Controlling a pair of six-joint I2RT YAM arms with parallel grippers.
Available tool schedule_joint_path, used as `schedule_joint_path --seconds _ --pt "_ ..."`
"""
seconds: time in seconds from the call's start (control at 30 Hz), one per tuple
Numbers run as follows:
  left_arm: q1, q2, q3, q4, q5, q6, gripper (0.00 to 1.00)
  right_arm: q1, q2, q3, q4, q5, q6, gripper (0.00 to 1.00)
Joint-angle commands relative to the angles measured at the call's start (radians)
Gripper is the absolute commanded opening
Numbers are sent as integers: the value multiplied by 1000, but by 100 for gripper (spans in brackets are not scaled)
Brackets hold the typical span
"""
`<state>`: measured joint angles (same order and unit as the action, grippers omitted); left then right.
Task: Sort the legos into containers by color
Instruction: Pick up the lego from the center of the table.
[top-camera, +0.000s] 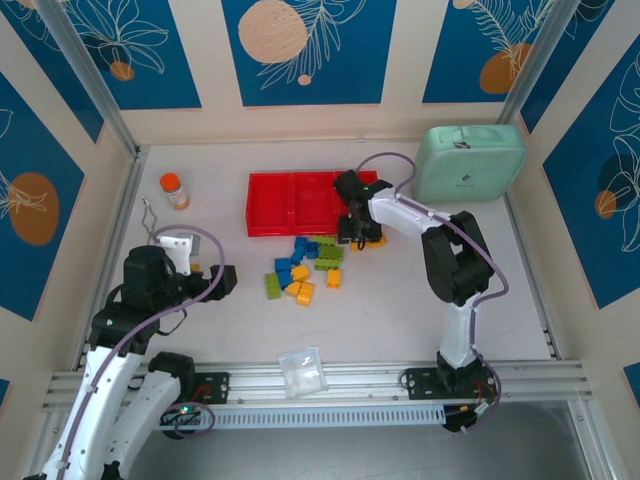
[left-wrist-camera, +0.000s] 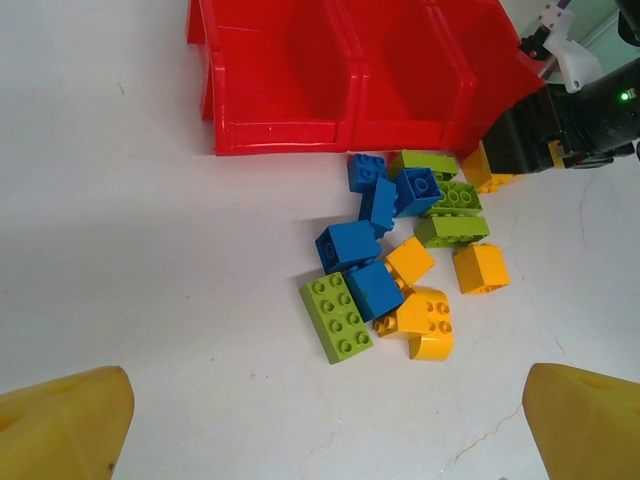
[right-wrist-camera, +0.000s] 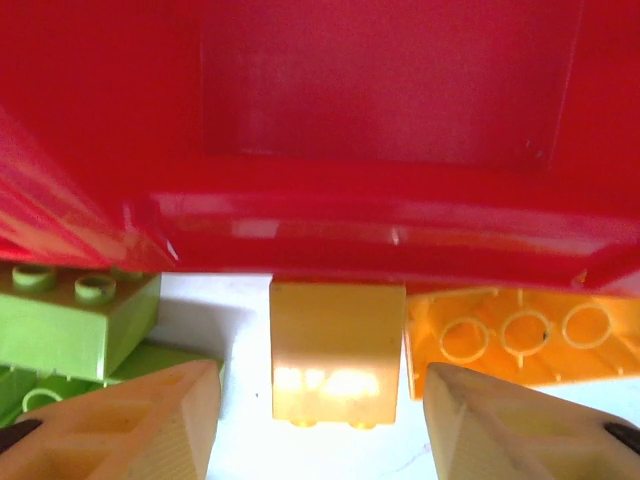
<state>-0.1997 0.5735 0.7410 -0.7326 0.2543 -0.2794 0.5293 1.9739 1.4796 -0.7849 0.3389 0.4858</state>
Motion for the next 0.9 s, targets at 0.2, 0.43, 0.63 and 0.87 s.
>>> schedule_joint_path --seconds 0.2,0.43,0.63,0.87 --pt "-4 6 -11 24 18 29 99 15 63 65 -43 40 -6 52" --pt "-4 14 -11 28 28 31 99 29 76 79 -43 64 -15 47" --pt "-4 21 -11 28 30 29 99 31 100 98 -51 61 -21 37" --pt "-4 25 -12 29 33 29 99 33 118 107 -57 68 -26 32"
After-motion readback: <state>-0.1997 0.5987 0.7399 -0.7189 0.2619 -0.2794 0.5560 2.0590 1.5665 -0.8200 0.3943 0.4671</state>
